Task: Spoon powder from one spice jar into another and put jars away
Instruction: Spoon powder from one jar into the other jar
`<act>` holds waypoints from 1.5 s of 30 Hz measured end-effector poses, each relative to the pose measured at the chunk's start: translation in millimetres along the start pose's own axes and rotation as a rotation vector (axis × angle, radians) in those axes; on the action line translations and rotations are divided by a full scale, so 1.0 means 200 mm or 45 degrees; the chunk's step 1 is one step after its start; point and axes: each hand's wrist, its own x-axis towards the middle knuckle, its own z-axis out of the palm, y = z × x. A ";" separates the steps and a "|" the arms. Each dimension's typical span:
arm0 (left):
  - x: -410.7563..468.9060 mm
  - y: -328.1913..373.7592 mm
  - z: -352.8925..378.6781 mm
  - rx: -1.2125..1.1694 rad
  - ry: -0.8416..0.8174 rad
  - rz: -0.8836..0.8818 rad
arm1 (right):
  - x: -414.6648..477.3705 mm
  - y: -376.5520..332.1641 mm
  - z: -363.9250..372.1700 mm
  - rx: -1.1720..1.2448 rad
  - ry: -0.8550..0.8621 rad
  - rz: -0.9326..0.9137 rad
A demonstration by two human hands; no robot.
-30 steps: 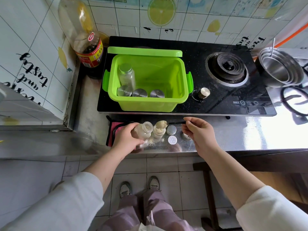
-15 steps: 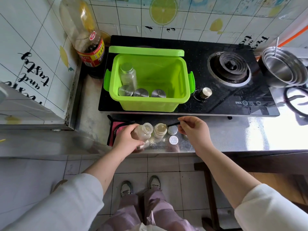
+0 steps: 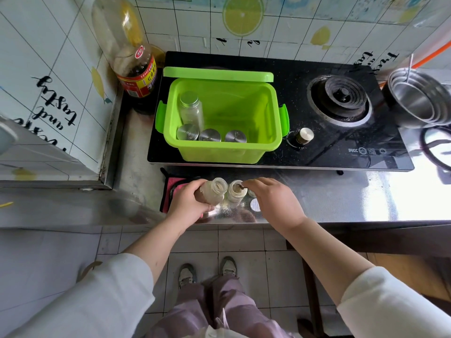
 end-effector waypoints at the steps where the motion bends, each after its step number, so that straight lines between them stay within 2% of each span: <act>1: 0.00 0.00 0.00 -0.008 -0.004 -0.003 | -0.01 0.00 -0.01 -0.012 0.018 -0.011; 12: -0.03 0.04 0.00 0.023 -0.005 -0.022 | -0.06 0.01 -0.04 0.050 0.108 -0.037; 14: -0.03 0.05 0.00 0.020 -0.004 -0.024 | -0.06 0.01 -0.05 0.133 0.149 0.016; 18: -0.04 0.07 0.00 0.035 0.005 -0.014 | -0.07 -0.01 -0.09 0.378 0.302 0.261; 23: -0.04 0.08 0.00 0.129 0.049 0.021 | -0.03 -0.03 -0.15 0.786 0.438 0.794; 27: -0.04 0.09 -0.01 0.195 0.071 0.026 | 0.00 -0.06 -0.19 1.154 0.563 0.938; 31: -0.05 0.11 -0.02 0.206 0.067 0.044 | 0.02 -0.11 -0.18 1.201 0.498 0.904; 34: -0.06 0.12 -0.02 0.223 0.040 0.076 | 0.02 -0.14 -0.14 0.992 0.403 0.776; 41: -0.06 0.12 -0.03 0.275 0.005 0.131 | 0.03 -0.19 -0.11 0.498 0.225 0.248; 45: -0.07 0.13 -0.04 0.265 -0.014 0.154 | 0.04 -0.21 -0.09 0.413 0.137 0.195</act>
